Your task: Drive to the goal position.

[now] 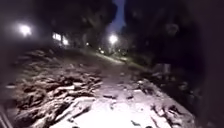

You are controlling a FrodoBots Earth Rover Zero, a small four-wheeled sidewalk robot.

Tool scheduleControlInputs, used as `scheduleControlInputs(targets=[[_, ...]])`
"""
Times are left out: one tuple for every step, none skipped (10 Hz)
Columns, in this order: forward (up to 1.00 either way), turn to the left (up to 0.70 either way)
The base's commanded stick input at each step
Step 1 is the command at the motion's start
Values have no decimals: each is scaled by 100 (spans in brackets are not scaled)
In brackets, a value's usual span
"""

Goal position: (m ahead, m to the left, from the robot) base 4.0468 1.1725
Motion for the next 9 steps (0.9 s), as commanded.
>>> scheduleControlInputs(targets=[[70,0],[70,0],[70,0],[70,5],[70,10],[70,15],[70,21],[70,26],[70,32]])
